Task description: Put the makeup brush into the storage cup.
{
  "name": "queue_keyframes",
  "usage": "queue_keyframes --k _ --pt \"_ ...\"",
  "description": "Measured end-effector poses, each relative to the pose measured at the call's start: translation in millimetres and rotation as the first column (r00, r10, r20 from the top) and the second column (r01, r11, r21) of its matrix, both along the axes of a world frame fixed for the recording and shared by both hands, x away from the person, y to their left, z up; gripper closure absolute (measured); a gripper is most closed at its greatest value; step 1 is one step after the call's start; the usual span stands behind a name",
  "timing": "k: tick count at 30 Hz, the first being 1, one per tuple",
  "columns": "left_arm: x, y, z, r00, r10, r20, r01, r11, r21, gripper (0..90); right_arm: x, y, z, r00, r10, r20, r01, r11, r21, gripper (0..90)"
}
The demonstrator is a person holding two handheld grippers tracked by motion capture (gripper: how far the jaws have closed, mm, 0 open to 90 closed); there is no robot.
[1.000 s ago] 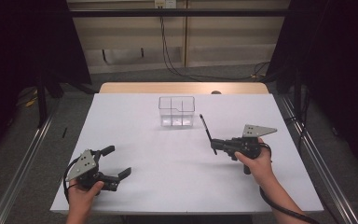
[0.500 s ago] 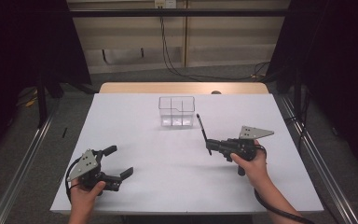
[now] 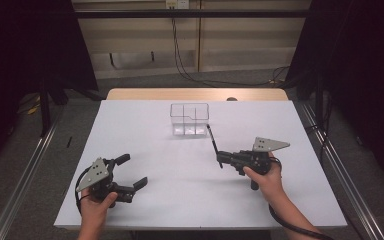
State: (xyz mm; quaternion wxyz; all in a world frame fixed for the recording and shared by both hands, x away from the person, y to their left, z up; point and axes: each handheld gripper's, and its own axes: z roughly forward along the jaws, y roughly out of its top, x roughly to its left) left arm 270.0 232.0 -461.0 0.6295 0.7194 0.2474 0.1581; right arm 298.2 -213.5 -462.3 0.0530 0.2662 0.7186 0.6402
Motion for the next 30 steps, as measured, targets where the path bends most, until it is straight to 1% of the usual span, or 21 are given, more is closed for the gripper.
queue_keyframes --k 4,8,13,20,22,24,25,29,30 --pt "1.8 -3.4 0.8 1.0 0.003 -0.003 -0.003 1.0 -0.002 0.0 -0.4 1.3 -0.6 1.0 0.004 -0.001 -0.004 1.0 0.002 84.8" --pt "3.9 -7.8 3.1 1.0 -0.009 0.0 0.009 0.9999 -0.011 0.0 -0.5 3.0 -1.4 0.9999 0.011 0.0 -0.011 0.9999 -0.003 84.8" --pt "7.1 -15.5 6.2 0.9996 -0.027 -0.003 0.027 0.9993 -0.027 0.0 -0.6 4.2 -1.9 0.9999 0.015 -0.002 -0.015 0.9999 0.003 84.8" --pt "8.7 -26.2 8.7 0.9987 -0.051 0.0 0.051 0.9985 -0.02 0.0 -1.4 6.1 -2.7 0.9998 0.021 -0.002 -0.021 0.9998 0.006 84.8" --pt "9.6 -30.3 9.6 0.9981 -0.061 -0.007 0.061 0.9977 -0.028 0.0 -1.6 6.8 -2.8 0.9997 0.022 -0.001 -0.022 0.9997 0.006 84.8" --pt "10.3 -31.6 10.2 0.998 -0.063 -0.005 0.063 0.9975 -0.031 0.0 -1.7 7.0 -2.8 0.9997 0.022 -0.001 -0.022 0.9997 0.008 84.8" --pt "11.2 -34.0 10.9 0.9977 -0.067 -0.007 0.067 0.997 -0.039 0.0 -1.8 7.7 -2.9 0.9997 0.022 -0.001 -0.022 0.9997 0.01 84.8" --pt "13.1 -38.2 12.6 0.9973 -0.073 -0.005 0.073 0.9966 -0.039 0.0 -2.0 9.0 -3.0 0.9997 0.024 -0.002 -0.024 0.9996 0.012 84.8" --pt "14.4 -41.4 13.1 0.9971 -0.076 -0.004 0.076 0.996 -0.047 0.0 -2.1 10.1 -3.2 0.9996 0.027 -0.002 -0.027 0.9995 0.017 84.8"
